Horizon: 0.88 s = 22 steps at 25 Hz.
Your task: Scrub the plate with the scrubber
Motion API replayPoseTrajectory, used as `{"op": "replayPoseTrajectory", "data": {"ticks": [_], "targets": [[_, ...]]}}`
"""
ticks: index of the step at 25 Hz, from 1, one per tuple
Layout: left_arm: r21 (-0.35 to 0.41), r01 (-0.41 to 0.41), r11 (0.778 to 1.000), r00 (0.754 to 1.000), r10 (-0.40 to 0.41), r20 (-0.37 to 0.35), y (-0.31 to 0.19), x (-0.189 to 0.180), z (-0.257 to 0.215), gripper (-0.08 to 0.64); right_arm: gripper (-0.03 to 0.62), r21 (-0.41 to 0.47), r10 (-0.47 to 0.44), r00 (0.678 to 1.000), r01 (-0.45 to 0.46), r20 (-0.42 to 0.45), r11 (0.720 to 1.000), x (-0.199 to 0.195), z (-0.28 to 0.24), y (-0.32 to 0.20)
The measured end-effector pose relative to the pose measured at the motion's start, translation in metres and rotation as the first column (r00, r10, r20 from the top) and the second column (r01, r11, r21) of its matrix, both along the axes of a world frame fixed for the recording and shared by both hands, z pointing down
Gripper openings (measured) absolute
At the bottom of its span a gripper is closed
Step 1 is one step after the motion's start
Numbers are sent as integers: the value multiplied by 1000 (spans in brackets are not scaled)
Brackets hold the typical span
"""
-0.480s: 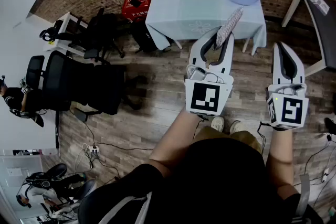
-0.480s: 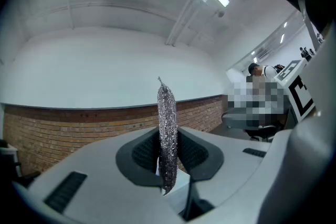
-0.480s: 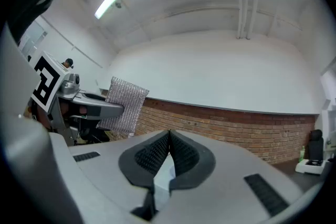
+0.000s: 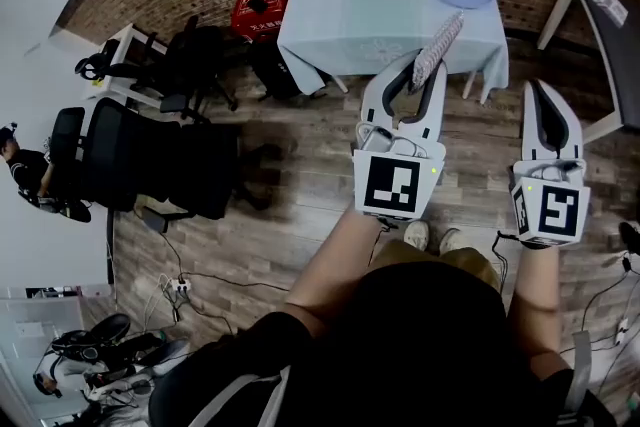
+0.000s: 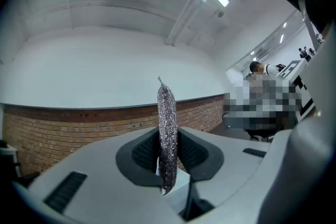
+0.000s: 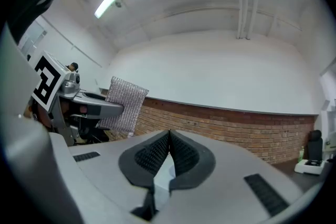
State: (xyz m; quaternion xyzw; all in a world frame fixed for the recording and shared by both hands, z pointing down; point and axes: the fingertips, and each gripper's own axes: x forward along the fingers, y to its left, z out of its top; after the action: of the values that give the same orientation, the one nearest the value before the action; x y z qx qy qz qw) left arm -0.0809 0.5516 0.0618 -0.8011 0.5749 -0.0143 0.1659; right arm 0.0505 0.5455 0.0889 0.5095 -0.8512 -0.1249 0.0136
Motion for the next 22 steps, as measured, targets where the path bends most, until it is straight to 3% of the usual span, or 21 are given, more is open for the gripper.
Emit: {"op": "replayPoseTrajectory", "data": {"ticks": [22], "targets": [[10,-15,1000,1000,15,-6,4,-26,2,80,35,22,9,1000,-9,7,1000,-21,0,5]]}}
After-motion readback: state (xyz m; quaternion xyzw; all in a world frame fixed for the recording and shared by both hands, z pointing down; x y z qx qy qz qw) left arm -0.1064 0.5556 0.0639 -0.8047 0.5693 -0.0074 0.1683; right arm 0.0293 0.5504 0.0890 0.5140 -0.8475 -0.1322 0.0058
